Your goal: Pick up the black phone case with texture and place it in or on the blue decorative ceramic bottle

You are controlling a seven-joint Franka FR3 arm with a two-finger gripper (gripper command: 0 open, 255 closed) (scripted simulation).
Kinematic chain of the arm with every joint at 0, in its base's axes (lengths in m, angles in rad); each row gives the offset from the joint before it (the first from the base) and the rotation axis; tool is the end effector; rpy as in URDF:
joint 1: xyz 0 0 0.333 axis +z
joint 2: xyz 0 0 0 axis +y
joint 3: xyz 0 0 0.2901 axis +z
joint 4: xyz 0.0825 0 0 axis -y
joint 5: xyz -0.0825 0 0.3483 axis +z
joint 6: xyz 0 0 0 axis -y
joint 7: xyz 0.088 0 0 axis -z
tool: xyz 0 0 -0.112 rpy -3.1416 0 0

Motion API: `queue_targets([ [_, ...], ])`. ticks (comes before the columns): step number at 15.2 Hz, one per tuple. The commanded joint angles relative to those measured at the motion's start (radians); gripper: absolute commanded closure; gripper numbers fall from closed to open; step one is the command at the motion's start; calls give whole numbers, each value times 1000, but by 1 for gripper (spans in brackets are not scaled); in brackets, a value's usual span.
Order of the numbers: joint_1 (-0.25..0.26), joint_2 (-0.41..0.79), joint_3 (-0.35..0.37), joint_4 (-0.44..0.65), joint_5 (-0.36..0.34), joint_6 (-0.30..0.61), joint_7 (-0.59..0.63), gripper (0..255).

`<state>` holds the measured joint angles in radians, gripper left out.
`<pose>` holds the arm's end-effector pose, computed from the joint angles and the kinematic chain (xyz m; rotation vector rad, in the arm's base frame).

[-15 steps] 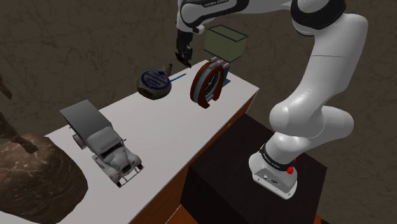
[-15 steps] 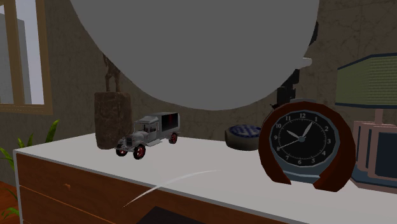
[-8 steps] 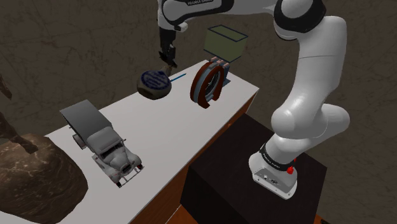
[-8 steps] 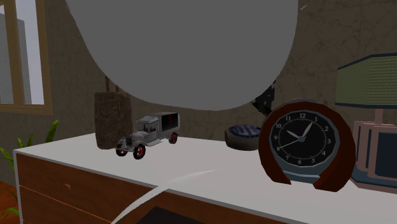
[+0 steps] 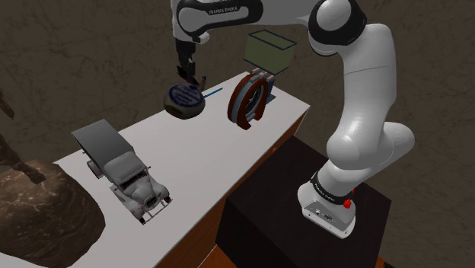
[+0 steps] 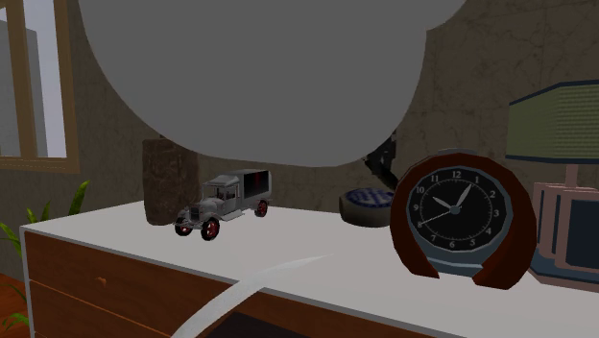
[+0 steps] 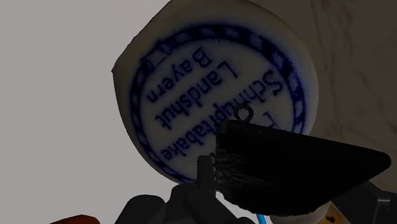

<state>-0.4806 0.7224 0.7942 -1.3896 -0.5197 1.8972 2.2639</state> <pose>0.6635 0.0577 0.3565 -1.8133 2.5650 0.0021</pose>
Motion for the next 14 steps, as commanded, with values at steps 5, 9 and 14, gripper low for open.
queue_targets([
  [5, 3, 31, -18, -37, -23, 61, 15, 255],
  [9, 6, 54, -31, -55, -39, 99, 25, 255],
  [14, 6, 54, -31, -55, -39, 99, 25, 255],
])
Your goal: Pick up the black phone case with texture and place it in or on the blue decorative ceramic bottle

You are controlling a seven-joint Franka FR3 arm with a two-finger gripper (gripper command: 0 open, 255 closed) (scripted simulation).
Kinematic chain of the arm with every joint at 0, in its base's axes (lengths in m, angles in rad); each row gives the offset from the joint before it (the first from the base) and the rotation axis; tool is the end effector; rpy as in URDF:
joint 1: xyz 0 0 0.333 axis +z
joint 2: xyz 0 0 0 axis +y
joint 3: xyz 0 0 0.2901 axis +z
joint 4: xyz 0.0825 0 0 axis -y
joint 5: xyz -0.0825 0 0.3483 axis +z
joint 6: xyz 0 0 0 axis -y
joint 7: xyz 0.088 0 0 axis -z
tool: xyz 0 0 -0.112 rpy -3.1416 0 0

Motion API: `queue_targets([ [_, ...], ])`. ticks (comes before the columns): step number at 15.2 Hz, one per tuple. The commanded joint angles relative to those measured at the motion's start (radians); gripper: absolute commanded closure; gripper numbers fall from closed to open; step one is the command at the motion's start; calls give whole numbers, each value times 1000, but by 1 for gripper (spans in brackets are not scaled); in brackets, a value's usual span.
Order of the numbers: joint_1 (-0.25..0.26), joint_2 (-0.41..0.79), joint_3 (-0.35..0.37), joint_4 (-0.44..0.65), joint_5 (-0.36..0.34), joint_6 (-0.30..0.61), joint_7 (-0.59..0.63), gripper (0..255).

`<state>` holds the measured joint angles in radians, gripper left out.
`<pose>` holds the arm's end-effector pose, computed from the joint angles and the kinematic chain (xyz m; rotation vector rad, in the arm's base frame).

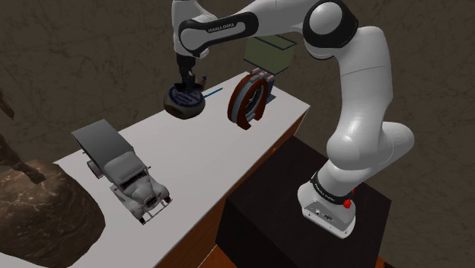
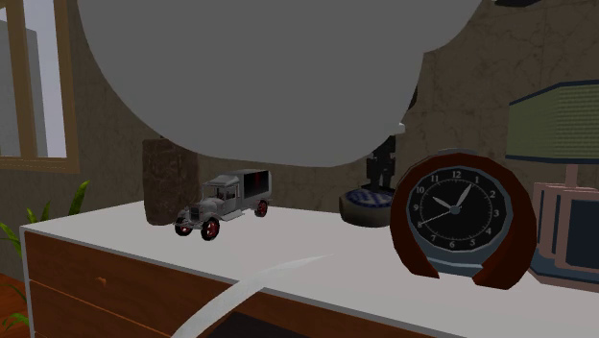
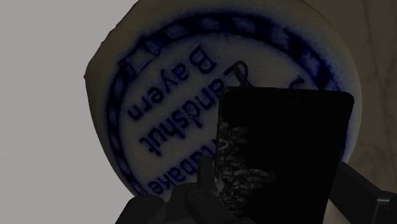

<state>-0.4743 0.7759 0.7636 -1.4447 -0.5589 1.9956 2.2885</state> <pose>0.6643 0.0582 0.3065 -1.8133 2.5651 0.0021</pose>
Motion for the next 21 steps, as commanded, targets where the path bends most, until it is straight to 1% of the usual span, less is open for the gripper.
queue_targets([
  [1, 0, 0, 0, 0, 0, 0, 0, 255],
  [3, 0, 0, 0, 0, 0, 0, 0, 255],
  [4, 0, 0, 0, 0, 0, 0, 0, 0],
  [9, 0, 0, 0, 0, 0, 0, 0, 0],
  [13, -5, -49, 28, 51, 36, -91, -22, 0],
  [21, -5, -49, 28, 51, 36, -90, -22, 0],
])
